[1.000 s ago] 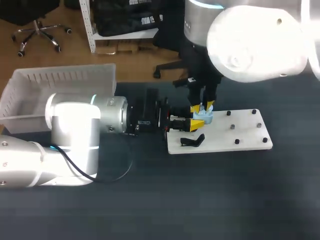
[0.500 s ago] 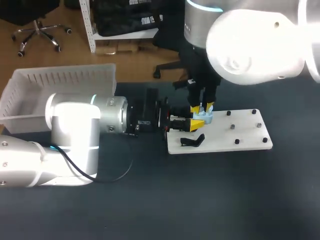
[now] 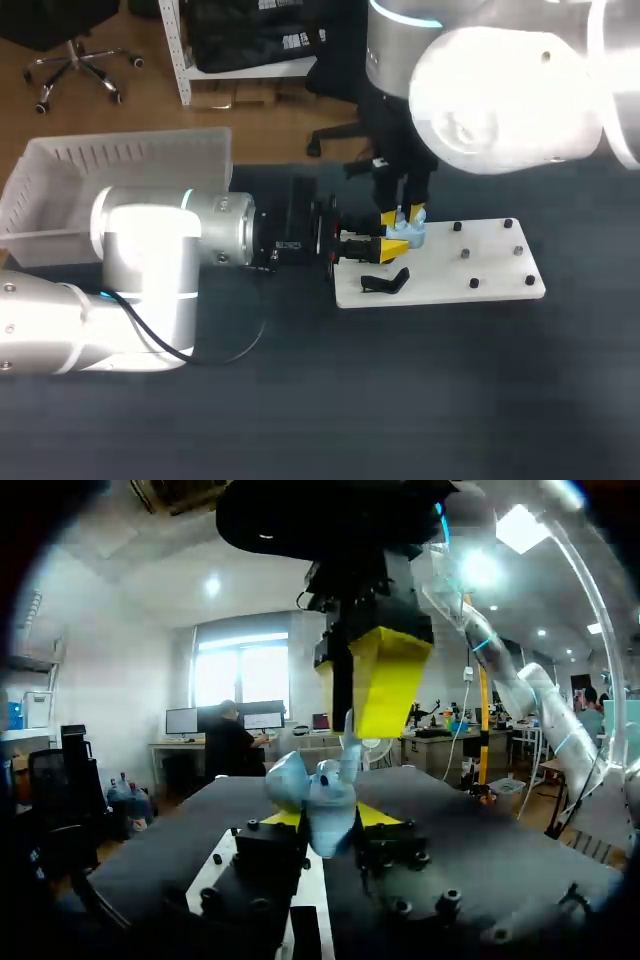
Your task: Pick up each earbud case from the left stands, insert the matching earbuds, close the lid, and place the case in the box.
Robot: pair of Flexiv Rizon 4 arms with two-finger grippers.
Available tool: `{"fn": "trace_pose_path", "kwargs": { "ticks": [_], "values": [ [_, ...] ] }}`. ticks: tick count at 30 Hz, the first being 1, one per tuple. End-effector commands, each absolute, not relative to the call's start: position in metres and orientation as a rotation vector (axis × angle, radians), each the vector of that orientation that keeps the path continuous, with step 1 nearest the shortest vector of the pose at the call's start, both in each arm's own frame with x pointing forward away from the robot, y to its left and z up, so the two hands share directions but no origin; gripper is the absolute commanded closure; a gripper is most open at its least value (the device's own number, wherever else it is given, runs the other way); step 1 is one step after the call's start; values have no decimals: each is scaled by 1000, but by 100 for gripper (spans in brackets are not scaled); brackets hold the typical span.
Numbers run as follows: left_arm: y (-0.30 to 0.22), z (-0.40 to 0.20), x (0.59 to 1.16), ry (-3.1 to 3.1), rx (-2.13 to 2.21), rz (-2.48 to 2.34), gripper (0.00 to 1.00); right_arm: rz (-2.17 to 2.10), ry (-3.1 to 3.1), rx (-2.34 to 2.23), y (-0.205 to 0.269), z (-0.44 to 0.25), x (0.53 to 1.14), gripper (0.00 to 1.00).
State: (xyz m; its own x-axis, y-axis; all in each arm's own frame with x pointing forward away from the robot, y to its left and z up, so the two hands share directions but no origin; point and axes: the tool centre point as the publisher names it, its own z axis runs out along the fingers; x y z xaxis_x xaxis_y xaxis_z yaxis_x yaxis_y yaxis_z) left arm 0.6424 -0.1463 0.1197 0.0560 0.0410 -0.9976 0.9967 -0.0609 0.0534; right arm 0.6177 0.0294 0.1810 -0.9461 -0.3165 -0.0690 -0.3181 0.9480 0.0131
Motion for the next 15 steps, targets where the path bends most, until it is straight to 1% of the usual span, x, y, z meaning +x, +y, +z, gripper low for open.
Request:
{"fn": "trace_pose_path", "kwargs": {
  "ticks": [1,15],
  "values": [
    [-147,119,642,1168,1306,-1188,100,31,3036,-488,29,180,619,100],
    [-147,119,642,1168,1306,-1188,100,26,3044,-496,31,176,620,100]
  ]
}}
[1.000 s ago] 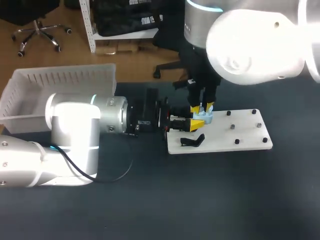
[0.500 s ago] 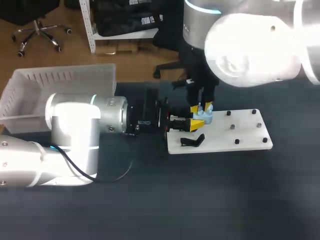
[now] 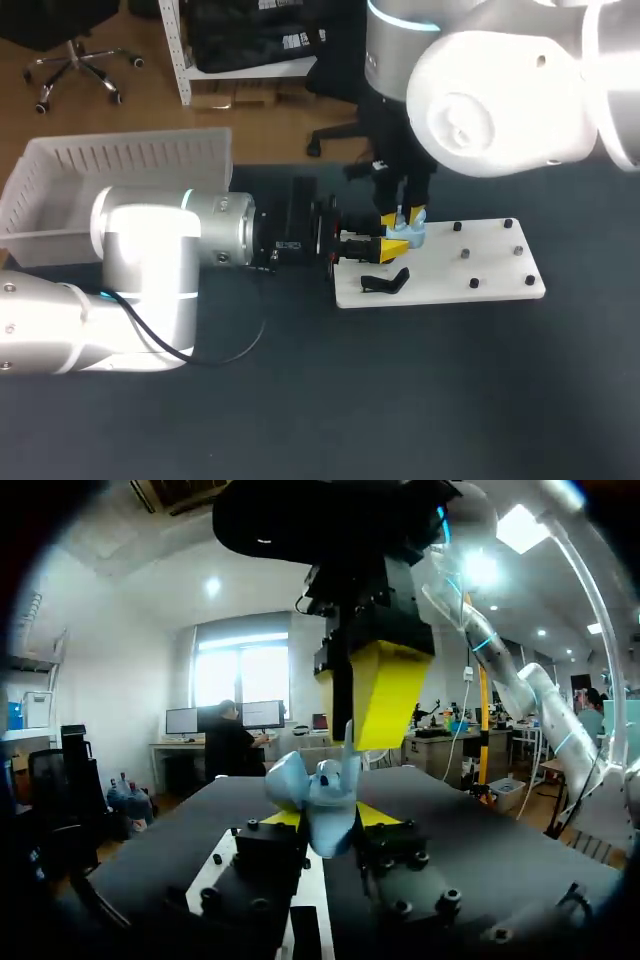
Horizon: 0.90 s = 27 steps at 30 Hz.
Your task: Pick up each earbud case from the left stands, insert the matching earbuds, close the lid, and place the case in the box.
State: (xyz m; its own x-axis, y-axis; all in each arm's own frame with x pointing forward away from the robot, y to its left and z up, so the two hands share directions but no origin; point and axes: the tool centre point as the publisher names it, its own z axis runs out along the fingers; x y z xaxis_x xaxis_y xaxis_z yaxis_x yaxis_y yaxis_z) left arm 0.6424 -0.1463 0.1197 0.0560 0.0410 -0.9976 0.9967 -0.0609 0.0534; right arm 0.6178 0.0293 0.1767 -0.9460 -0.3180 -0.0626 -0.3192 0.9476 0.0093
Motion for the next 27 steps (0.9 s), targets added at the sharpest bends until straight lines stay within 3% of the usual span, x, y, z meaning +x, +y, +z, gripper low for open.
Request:
{"fn": "trace_pose_path", "kwargs": {
  "ticks": [1,27],
  "values": [
    [-147,119,642,1168,1306,-1188,100,26,3045,-495,31,176,621,100],
    [-147,119,642,1168,1306,-1188,100,18,3043,-476,30,174,625,100]
  ]
}}
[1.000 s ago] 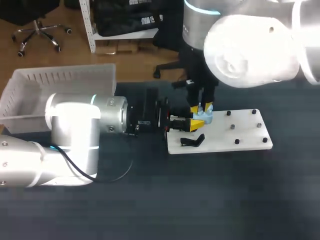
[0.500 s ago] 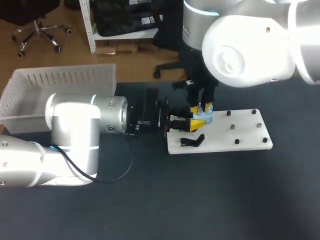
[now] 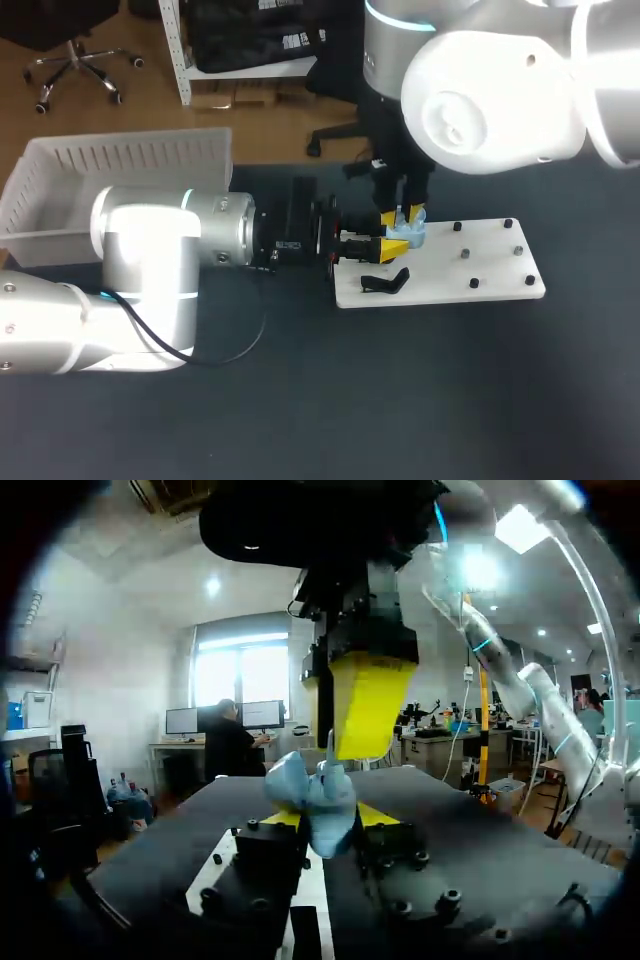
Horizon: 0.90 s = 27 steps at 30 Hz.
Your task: Pick up each earbud case from the left stands, insert the matching earbuds, close the lid, and place the case in the box.
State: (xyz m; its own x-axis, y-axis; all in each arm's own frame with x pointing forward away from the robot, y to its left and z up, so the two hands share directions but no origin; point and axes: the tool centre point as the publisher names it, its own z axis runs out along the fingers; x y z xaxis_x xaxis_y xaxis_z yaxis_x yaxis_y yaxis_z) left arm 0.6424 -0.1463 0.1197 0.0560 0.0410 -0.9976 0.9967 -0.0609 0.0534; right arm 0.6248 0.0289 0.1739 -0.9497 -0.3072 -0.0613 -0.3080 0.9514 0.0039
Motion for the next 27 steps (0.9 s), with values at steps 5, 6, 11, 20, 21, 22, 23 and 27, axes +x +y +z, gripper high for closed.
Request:
{"fn": "trace_pose_path", "kwargs": {
  "ticks": [5,6,11,20,21,22,23,27],
  "values": [
    [-147,119,642,1168,1306,-1188,100,17,3044,-475,30,173,627,100],
    [-147,119,642,1168,1306,-1188,100,17,3044,-474,30,174,627,100],
    [-147,119,642,1168,1306,-1188,100,10,3043,-468,30,174,628,100],
    [-147,119,642,1168,1306,-1188,100,5,3041,-452,29,173,629,100],
    [-147,119,642,1168,1306,-1188,100,6,3040,-452,29,173,629,100],
    [-147,119,642,1168,1306,-1188,100,7,3039,-451,29,172,629,100],
    [-147,119,642,1168,1306,-1188,100,7,3038,-451,29,172,629,100],
    [-147,119,642,1168,1306,-1188,100,8,3038,-447,29,171,629,100]
  ]
}}
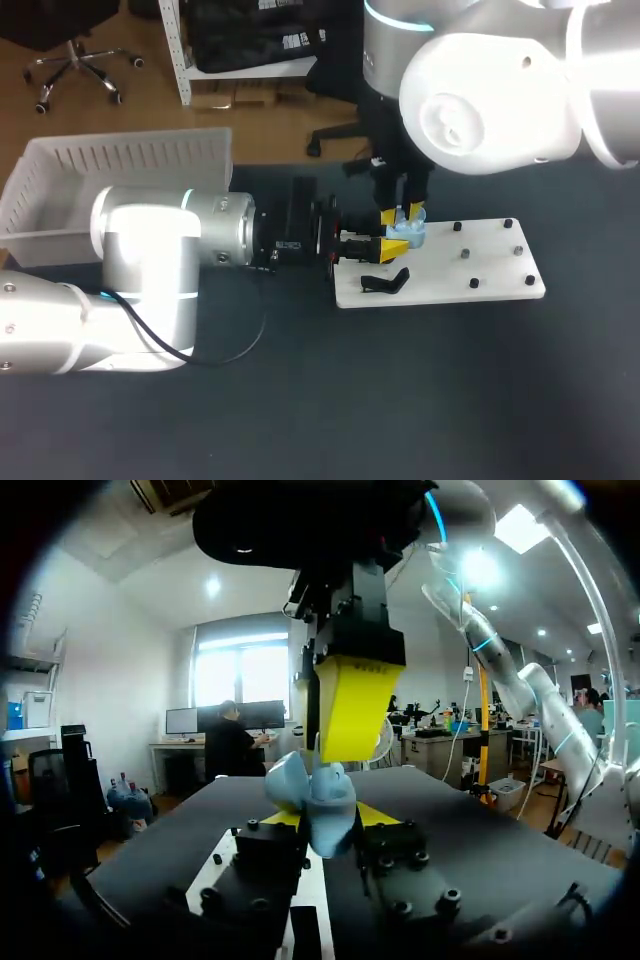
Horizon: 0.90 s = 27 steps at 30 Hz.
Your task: Pick up each earbud case from the left stands, insert the matching earbuds, close the lid, and place the case in the box.
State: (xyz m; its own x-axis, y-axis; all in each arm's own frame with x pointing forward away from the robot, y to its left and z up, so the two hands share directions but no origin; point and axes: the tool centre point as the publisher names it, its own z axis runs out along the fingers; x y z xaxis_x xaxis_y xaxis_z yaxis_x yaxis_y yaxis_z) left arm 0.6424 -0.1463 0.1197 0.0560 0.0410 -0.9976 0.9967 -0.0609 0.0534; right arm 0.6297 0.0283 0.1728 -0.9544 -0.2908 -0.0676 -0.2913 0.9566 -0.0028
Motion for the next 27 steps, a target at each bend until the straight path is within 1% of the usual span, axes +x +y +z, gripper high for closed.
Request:
{"fn": "trace_pose_path", "kwargs": {
  "ticks": [1,27],
  "values": [
    [-147,119,642,1168,1306,-1188,100,8,3038,-447,29,171,629,100],
    [-147,119,642,1168,1306,-1188,100,-2,3025,-452,30,165,628,100]
  ]
}}
